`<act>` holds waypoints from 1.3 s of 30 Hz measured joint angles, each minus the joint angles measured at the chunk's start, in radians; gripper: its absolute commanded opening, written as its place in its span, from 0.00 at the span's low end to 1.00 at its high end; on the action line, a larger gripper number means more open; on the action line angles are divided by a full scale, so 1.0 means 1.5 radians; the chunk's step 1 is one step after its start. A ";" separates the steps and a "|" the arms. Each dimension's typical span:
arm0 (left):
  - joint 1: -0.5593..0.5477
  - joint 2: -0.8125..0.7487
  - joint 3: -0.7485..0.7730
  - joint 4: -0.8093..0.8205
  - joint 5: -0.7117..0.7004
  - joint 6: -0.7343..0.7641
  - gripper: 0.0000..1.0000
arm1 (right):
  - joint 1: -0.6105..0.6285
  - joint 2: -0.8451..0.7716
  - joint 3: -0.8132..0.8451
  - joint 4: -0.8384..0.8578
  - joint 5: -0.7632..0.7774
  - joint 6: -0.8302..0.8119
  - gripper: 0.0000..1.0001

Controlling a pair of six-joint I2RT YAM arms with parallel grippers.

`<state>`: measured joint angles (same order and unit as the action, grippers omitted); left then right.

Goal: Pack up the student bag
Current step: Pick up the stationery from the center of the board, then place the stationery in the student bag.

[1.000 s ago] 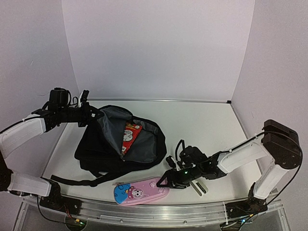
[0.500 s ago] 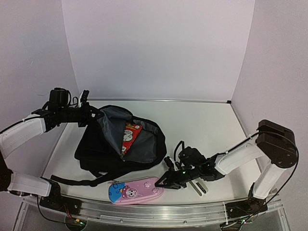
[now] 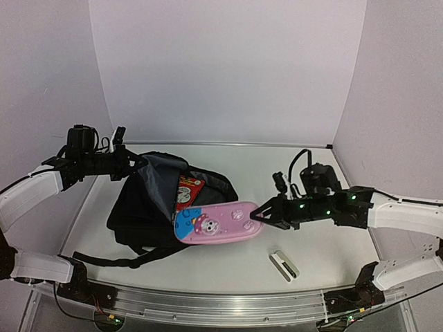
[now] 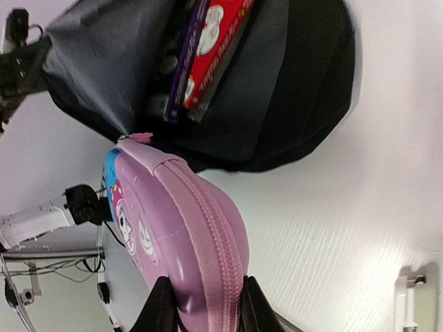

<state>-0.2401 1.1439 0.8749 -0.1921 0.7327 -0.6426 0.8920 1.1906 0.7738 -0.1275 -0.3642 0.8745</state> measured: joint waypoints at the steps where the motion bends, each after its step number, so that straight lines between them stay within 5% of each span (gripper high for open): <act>1: 0.000 0.000 0.000 0.000 0.001 0.000 0.00 | -0.017 -0.014 0.013 -0.018 0.005 -0.008 0.00; 15: 0.001 -0.005 0.001 0.001 0.028 0.004 0.00 | -0.055 0.144 0.179 -0.094 0.134 -0.053 0.00; 39: 0.003 -0.003 0.020 0.007 0.067 0.004 0.00 | -0.033 0.335 0.242 0.056 0.030 -0.014 0.00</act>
<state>-0.2363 1.1393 0.9046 -0.1811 0.8332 -0.6361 0.8427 1.6926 1.1374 -0.0440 -0.3195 0.8541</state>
